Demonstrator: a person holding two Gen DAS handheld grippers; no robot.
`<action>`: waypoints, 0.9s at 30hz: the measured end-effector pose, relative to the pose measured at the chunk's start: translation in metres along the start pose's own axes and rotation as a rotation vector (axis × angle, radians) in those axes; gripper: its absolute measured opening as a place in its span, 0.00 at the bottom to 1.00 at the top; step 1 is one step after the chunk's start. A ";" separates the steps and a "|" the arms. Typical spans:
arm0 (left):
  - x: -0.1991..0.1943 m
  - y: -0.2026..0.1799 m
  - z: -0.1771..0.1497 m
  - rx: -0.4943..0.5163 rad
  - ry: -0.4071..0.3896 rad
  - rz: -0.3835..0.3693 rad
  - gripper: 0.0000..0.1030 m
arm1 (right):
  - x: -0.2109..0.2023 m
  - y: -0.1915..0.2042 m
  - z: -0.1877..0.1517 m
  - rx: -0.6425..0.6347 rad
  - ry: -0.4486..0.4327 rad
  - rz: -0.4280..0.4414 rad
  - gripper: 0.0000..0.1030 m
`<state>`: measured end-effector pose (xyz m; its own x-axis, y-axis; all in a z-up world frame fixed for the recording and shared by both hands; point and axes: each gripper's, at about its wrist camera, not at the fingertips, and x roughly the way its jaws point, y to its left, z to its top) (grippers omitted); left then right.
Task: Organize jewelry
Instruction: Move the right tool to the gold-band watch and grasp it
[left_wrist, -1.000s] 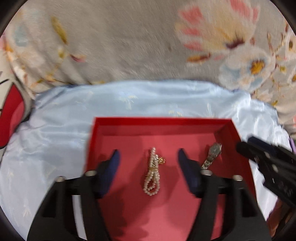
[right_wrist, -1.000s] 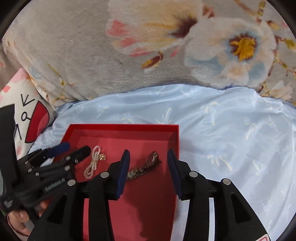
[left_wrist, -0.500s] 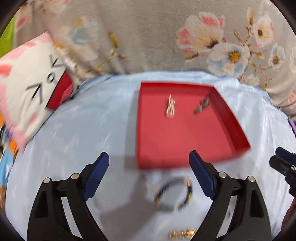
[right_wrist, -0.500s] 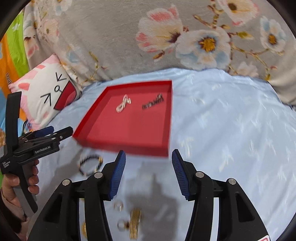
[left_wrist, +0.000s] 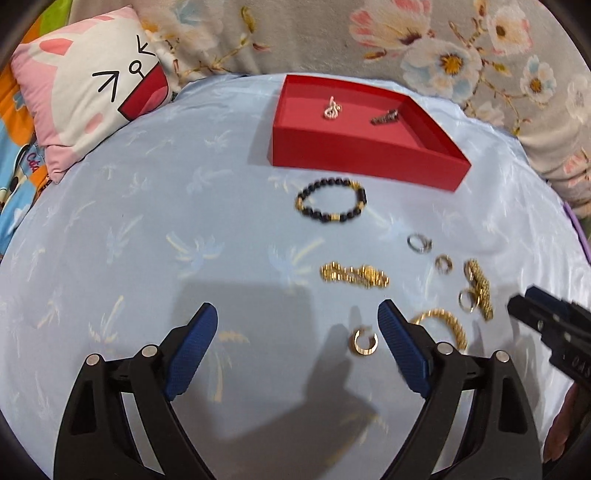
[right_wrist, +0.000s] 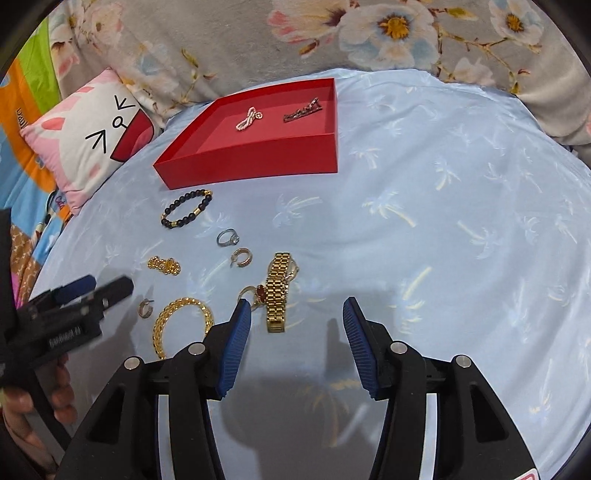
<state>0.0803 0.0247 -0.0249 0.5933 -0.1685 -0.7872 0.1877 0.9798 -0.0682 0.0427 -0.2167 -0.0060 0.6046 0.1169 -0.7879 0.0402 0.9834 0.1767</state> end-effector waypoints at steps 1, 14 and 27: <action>-0.001 -0.001 -0.004 -0.001 0.002 -0.005 0.84 | 0.002 0.002 0.000 0.003 0.001 0.004 0.49; -0.006 -0.001 -0.017 -0.009 -0.002 -0.014 0.84 | 0.033 0.010 0.016 0.027 0.037 0.008 0.28; -0.011 -0.009 -0.020 0.001 -0.006 -0.053 0.84 | 0.030 0.009 0.016 0.047 0.050 0.046 0.14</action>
<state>0.0564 0.0202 -0.0281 0.5870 -0.2205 -0.7790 0.2200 0.9694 -0.1086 0.0744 -0.2062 -0.0186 0.5665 0.1701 -0.8063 0.0515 0.9693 0.2406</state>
